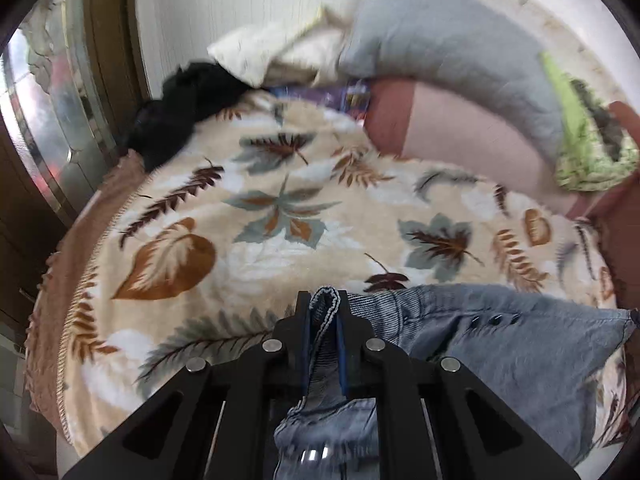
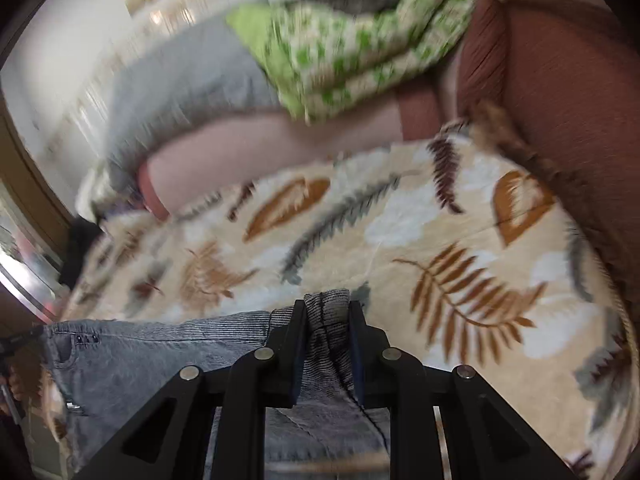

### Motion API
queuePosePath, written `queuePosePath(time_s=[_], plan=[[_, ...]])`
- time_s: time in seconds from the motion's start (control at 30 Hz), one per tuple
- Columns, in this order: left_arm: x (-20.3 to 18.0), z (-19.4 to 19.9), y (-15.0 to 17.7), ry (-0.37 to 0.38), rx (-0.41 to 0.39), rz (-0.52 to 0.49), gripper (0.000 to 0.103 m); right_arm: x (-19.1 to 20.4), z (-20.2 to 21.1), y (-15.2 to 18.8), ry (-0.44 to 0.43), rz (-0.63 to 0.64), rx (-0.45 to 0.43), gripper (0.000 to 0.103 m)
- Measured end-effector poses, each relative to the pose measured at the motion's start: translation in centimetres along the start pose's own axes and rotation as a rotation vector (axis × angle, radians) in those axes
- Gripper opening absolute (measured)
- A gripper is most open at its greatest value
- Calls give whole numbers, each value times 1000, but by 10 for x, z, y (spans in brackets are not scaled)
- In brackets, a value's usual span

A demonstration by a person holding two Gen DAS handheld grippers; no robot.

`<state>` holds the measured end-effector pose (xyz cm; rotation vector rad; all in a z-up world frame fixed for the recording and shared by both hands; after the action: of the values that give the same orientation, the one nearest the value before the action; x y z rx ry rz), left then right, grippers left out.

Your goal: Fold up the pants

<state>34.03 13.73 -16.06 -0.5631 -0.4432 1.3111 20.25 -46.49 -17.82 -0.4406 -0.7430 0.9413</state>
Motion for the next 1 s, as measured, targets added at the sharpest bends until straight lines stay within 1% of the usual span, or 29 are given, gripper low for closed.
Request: queuePosePath(time_s=[0.07, 0.13, 0.2, 0.23, 0.3, 0.37, 0.43, 0.47, 0.53, 0.57, 0.6, 0.63, 0.67, 0.7, 0.77, 0.8, 0.83, 0.87, 0.9, 0.93, 0.97, 1.0], plan=[[4, 23, 18, 14, -21, 14, 11, -6, 28, 6, -24, -20, -25, 20], [8, 43, 45, 27, -28, 31, 11, -14, 50, 19, -46, -44, -25, 20], [13, 58, 78, 38, -20, 44, 11, -25, 70, 44, -70, -67, -10, 20], [17, 65, 101, 38, -10, 54, 11, -29, 77, 53, -76, -71, -4, 20], [21, 69, 137, 25, 24, 62, 11, -39, 93, 84, -85, -77, 19, 20], [24, 70, 170, 7, 53, 69, 11, -49, 100, 113, -81, -83, 51, 20], [25, 63, 205, 11, 97, 83, 11, -63, 106, 150, -65, -77, 108, 20], [25, 59, 217, 13, 114, 89, 11, -69, 105, 163, -55, -72, 131, 21], [27, 48, 239, -8, 162, 107, 12, -85, 101, 196, -27, -68, 211, 26], [28, 45, 248, -15, 180, 118, 12, -94, 97, 212, 7, -59, 259, 27], [28, 46, 253, -17, 182, 125, 12, -102, 94, 222, 32, -56, 300, 34], [28, 51, 254, -23, 175, 124, 15, -106, 95, 229, 33, -62, 325, 39], [26, 59, 252, -44, 158, 107, 16, -111, 100, 230, 28, -70, 334, 40], [25, 67, 248, -68, 138, 87, 16, -112, 106, 226, 19, -72, 319, 41], [18, 88, 234, -111, 81, 47, 17, -112, 118, 207, 8, -65, 252, 47], [14, 99, 226, -132, 49, 29, 18, -112, 123, 193, 8, -68, 208, 57], [10, 110, 218, -157, 11, 1, 20, -112, 124, 181, 10, -78, 170, 61], [4, 121, 209, -187, -23, -31, 23, -111, 124, 171, 12, -89, 140, 61], [-1, 129, 204, -200, -49, -52, 26, -110, 119, 163, 10, -98, 124, 61], [-10, 136, 197, -191, -75, -71, 36, -107, 111, 157, 0, -97, 126, 61], [-20, 140, 190, -165, -99, -84, 46, -101, 101, 154, 4, -91, 132, 61], [-32, 142, 186, -136, -115, -90, 51, -96, 92, 154, 12, -84, 139, 61]])
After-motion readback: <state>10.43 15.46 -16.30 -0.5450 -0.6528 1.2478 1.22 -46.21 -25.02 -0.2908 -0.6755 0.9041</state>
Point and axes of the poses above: each gripper's, at about its wrist camera, not at the fingertips, and z roughly against the way its jaws point, x to its left, y to its underside, the point moved 8 cm from there along -z, roughly the way its jaws point, and after that the axes turned 8 degrees about -z, right-handed, at the moved point
